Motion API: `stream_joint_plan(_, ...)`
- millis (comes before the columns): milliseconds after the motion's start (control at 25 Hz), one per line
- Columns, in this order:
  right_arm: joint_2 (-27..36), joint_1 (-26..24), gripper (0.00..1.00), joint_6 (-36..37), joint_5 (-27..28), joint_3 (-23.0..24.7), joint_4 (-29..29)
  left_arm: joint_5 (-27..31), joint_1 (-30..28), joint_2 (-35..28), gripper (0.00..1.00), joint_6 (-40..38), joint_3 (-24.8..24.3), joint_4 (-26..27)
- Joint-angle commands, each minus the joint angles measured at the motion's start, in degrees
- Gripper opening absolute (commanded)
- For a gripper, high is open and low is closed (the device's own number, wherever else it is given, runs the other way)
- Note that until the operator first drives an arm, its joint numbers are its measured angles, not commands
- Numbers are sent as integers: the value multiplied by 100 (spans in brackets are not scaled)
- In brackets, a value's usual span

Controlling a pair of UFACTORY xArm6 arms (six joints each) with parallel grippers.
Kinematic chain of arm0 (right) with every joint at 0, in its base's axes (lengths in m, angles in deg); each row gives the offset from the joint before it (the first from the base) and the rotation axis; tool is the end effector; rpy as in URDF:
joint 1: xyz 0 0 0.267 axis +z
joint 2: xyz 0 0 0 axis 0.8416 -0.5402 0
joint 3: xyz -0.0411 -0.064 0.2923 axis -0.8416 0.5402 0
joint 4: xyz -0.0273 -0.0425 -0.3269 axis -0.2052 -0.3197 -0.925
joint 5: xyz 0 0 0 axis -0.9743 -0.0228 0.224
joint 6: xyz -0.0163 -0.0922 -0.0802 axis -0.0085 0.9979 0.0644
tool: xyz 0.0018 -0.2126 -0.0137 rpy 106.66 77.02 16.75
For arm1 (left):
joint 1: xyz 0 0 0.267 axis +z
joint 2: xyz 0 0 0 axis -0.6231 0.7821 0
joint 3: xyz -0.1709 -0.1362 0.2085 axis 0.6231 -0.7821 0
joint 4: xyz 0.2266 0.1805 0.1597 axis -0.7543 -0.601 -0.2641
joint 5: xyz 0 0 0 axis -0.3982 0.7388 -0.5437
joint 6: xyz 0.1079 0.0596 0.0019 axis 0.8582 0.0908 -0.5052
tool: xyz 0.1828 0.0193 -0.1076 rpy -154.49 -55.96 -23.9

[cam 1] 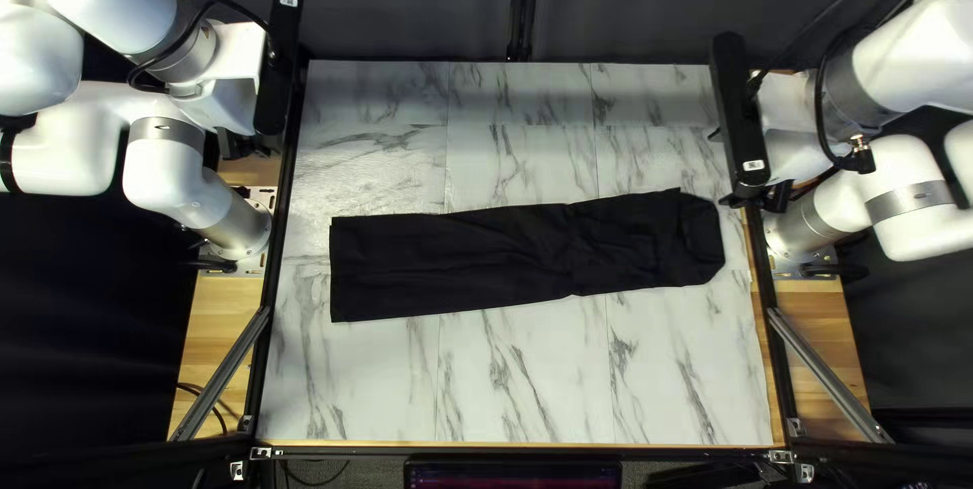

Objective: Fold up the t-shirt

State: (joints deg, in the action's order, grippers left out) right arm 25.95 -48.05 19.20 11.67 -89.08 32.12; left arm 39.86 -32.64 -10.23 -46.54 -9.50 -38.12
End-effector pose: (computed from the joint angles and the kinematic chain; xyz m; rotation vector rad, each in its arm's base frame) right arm 0.2657 0.0227 0.3052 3.0801 0.0888 0.3671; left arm 0.1653 0.0381 0.3072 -3.0400 0.0564 -0.2732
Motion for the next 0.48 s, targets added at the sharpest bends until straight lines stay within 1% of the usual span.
stream_joint_plan(40, 0, 0, 100, 0, 0, 0, 0, 6, 80, -39, 100, 45, -30, 100)
stream_joint_plan(80, 0, 0, 100, 0, 0, 0, 0, -103, -47, -42, 100, -56, -163, 87)
stream_joint_plan(160, 0, 0, 100, 0, 0, 0, 0, -666, -765, -73, 100, -728, -830, 32)
stream_joint_plan(200, 0, 0, 100, 0, 0, 0, 0, -891, -995, -41, 100, -958, -1040, 19)
stream_joint_plan(240, 0, 0, 100, 0, 0, 0, 0, -1320, -1444, 123, 100, -1427, -1378, -27)
stream_joint_plan(280, 0, 0, 100, 0, 0, 0, 0, -1526, -1650, 216, 100, -1643, -1521, -46)
stream_joint_plan(320, 0, 0, 100, 0, 0, 0, 0, -1886, -1952, 377, 100, -1951, -1744, -54)
stream_joint_plan(480, 0, 0, 100, 0, 0, 0, 0, -2713, -2807, 782, 100, -2791, -2280, -120)
